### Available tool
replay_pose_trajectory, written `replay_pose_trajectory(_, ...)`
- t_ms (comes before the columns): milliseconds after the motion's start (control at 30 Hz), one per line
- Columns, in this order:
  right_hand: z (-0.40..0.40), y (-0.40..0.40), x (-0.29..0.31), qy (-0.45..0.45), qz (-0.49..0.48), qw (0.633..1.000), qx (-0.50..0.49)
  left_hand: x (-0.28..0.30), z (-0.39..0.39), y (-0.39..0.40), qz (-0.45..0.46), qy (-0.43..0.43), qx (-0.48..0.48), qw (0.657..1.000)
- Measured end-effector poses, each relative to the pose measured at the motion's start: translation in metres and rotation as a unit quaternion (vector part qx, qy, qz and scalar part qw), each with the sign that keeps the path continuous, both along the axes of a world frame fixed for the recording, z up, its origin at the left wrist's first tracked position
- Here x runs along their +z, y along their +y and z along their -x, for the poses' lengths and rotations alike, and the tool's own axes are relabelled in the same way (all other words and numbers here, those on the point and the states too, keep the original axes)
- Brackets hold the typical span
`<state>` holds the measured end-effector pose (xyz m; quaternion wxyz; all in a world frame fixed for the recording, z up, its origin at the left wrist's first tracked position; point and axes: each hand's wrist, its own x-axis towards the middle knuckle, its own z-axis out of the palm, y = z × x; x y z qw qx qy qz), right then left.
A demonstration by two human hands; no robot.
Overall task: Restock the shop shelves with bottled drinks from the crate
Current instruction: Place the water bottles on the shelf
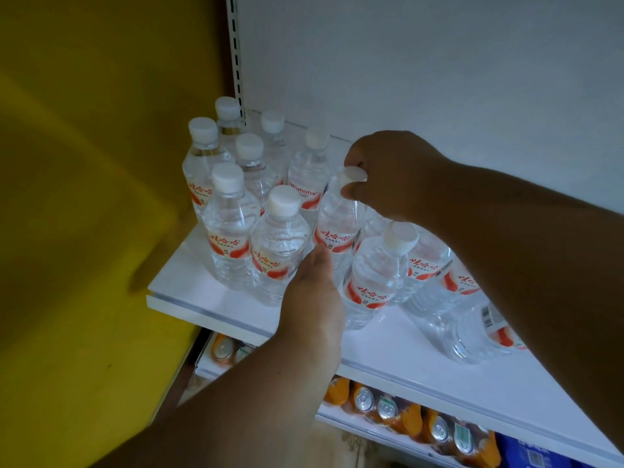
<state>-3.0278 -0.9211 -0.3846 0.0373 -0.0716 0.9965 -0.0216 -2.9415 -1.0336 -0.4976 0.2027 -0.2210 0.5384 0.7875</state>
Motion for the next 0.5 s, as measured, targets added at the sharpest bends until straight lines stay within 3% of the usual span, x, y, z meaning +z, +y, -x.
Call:
replay_pose_trajectory(100,-0.006,-0.008,0.001,0.052,-0.008,0.998,0.022,-0.001,-0.005,-0.007,-0.004,0.002,0.003,1.0)
replay_pose_trajectory(200,-0.016,-0.024,0.002,0.107,0.049,0.991,0.068,0.0,-0.022,-0.022,0.025,0.037,-0.021,0.999)
replay_pose_trajectory(300,-0.025,-0.045,-0.001,0.071,0.09,0.986,0.124,0.0,-0.047,-0.039,0.079,0.067,0.027,0.994)
replay_pose_trajectory(500,-0.019,-0.059,-0.006,0.026,0.028,0.989,0.139,-0.004,-0.056,-0.049,0.102,0.061,0.068,0.991)
